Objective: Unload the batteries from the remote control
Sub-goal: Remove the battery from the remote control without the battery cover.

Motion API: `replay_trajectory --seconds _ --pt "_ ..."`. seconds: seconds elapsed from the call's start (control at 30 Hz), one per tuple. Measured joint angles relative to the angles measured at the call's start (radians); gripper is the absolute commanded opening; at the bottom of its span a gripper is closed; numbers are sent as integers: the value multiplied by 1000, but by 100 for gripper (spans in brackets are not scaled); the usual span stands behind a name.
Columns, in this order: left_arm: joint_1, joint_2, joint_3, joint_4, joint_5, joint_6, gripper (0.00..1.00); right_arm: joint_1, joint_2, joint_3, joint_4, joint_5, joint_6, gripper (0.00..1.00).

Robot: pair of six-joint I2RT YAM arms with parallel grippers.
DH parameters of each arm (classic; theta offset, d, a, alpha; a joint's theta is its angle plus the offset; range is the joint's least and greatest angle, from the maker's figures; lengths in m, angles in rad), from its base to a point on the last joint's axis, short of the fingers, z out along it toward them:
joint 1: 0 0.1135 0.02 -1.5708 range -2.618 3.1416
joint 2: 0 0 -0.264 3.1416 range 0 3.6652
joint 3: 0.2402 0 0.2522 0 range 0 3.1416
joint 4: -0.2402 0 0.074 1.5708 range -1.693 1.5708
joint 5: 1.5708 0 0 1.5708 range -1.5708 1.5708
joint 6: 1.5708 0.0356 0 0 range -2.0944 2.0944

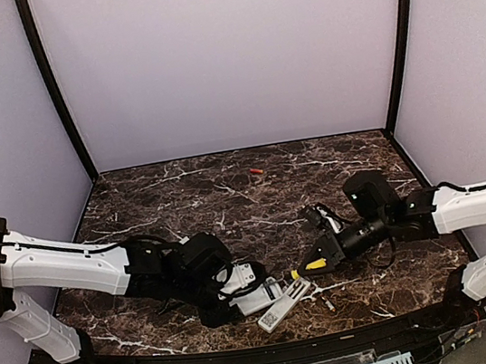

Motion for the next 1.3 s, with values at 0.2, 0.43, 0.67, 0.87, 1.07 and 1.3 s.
replay_trajectory --seconds 0.2,0.43,0.67,0.87,1.07,1.3 --pt "0 -4 0 25 0 -6 30 -16 -35 -1 50 -52 21 0" --pt "0 -4 -3 29 -1 -13 29 -17 -61 55 -141 21 -44 0" --pt "0 -4 -6 28 -2 -13 29 -17 -64 106 -265 85 -101 0" --pt "0 -4 -6 20 -3 -13 29 10 -2 135 -313 120 -124 0" --pt "0 -4 -6 7 -6 -13 28 30 31 171 -332 152 -134 0" --pt "0 -4 -6 8 -2 -13 26 37 10 198 -361 173 -142 0"
